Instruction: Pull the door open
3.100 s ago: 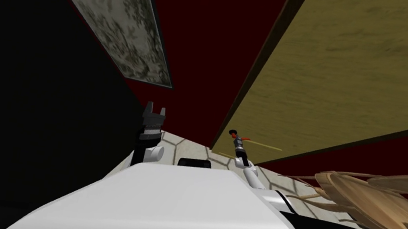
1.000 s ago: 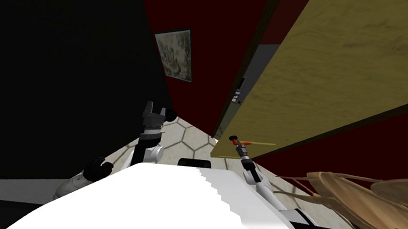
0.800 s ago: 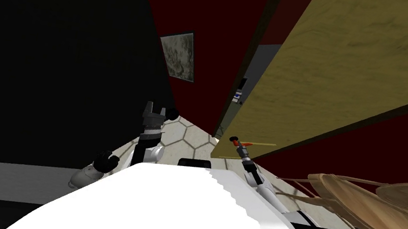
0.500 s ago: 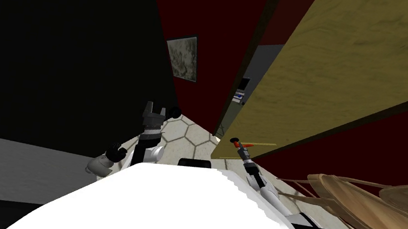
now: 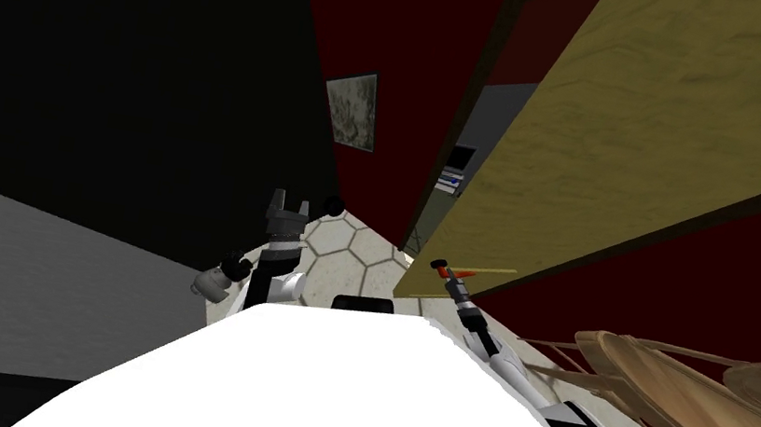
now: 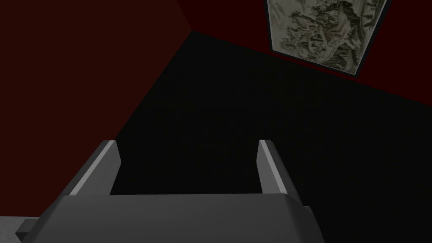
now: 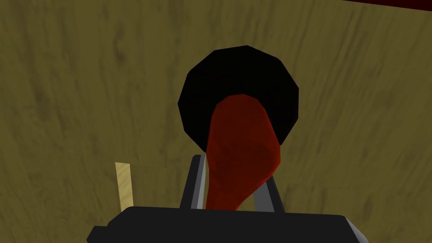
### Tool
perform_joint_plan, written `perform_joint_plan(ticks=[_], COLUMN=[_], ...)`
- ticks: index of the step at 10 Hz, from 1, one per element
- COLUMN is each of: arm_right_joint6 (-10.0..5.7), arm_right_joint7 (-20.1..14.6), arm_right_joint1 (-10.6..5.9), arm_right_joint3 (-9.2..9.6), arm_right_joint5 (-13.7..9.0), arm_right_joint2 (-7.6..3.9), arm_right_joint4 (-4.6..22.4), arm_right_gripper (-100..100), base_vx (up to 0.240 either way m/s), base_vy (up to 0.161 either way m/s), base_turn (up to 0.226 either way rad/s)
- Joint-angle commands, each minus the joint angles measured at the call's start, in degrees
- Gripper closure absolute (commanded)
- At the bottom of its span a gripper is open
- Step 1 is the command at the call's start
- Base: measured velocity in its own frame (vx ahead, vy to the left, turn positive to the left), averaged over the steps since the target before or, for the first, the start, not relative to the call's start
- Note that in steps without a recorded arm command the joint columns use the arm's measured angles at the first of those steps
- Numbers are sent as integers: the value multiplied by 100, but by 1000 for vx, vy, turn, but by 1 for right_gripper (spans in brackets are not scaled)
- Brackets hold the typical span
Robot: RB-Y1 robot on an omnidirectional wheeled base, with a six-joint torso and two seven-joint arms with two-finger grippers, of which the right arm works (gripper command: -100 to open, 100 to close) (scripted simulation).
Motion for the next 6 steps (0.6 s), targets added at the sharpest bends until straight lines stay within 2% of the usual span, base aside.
perform_joint_plan(ticks=[1,6], arm_right_joint6=[-173,-499], arm_right_joint7=[-23,-84], arm_right_joint1=[59,169], arm_right_joint3=[42,119], arm_right_joint5=[-13,-61], arm_right_joint2=[-41,-139], arm_right_joint4=[74,231], arm_right_gripper=[100,100], base_vx=[-175,-168], base_vy=[-82,-74], base_turn=[164,141])
